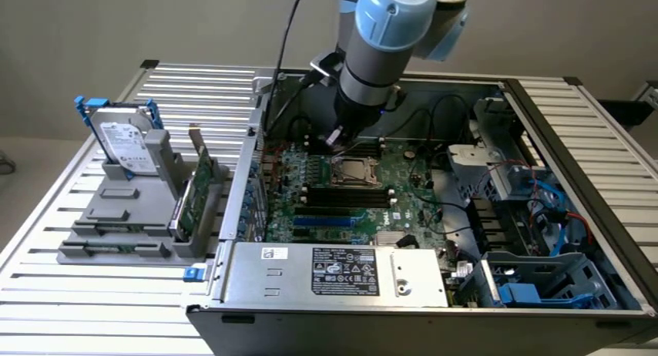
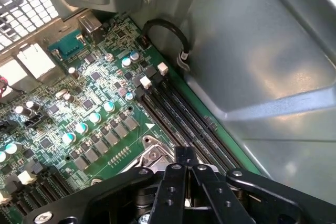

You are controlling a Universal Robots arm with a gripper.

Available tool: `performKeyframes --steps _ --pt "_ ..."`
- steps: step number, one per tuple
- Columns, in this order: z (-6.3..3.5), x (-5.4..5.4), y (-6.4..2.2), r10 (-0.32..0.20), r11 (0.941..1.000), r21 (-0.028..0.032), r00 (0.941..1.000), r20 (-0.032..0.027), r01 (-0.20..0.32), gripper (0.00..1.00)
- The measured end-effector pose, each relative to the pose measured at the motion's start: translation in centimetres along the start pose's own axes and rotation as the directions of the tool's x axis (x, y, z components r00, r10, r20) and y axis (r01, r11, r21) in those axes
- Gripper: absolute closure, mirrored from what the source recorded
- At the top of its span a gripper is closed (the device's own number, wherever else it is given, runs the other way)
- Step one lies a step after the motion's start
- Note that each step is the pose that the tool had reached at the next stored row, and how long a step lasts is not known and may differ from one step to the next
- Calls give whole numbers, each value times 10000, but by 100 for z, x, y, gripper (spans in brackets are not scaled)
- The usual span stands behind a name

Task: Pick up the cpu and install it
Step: 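Close the cpu cover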

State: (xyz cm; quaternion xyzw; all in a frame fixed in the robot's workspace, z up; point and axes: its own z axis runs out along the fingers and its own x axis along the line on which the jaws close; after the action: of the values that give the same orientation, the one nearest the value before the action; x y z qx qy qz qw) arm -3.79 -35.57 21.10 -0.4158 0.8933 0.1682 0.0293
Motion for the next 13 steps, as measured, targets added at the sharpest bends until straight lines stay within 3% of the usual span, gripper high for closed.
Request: performKeyframes --steps 8,13 --pt "6 -15 8 -83 9998 188 9998 153 80 89" --pt "20 -19 -1 -144 9993 355 9995 290 133 89"
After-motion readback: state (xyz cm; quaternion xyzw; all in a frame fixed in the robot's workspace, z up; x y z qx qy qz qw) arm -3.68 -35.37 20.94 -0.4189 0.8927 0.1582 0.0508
